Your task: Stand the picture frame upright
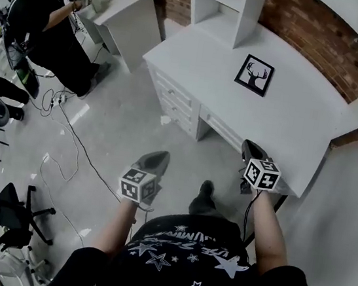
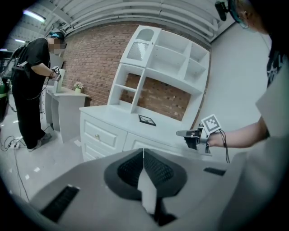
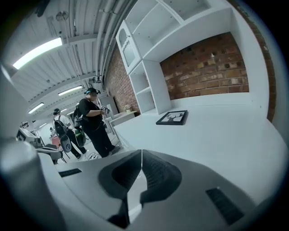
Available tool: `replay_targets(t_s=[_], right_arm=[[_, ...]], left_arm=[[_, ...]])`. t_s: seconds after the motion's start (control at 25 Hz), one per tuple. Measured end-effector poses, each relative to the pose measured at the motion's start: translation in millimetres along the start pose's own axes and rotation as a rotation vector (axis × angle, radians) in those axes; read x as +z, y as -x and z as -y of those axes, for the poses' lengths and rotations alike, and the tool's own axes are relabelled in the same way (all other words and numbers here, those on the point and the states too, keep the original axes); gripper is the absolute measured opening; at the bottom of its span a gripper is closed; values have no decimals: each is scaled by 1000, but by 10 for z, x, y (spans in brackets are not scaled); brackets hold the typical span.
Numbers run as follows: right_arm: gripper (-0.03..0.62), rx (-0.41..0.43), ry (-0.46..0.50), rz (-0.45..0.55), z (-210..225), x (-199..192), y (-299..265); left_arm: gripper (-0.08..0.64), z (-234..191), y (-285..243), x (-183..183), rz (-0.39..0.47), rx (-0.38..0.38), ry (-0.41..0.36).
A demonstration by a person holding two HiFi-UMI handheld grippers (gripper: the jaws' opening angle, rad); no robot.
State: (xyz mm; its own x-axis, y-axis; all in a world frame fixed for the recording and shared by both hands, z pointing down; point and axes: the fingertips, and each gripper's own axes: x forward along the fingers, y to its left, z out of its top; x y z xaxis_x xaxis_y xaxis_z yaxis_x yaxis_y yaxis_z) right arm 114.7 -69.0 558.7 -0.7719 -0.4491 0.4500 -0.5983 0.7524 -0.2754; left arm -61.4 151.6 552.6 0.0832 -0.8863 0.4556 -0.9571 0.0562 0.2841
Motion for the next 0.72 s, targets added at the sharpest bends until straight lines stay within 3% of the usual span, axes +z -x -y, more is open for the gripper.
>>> replay_targets(t_s=[0.16, 0.4, 0.72], right_arm=[[15, 1, -12, 1, 255, 174, -160], [17, 3, -30, -6, 576, 340, -356], [17, 67, -60, -71, 848, 405, -637]], left_arm=[[18, 103, -344, 313, 25, -11, -4], [18, 256, -732, 486, -1, -29, -34], [18, 203, -1012, 804, 15, 37, -47]])
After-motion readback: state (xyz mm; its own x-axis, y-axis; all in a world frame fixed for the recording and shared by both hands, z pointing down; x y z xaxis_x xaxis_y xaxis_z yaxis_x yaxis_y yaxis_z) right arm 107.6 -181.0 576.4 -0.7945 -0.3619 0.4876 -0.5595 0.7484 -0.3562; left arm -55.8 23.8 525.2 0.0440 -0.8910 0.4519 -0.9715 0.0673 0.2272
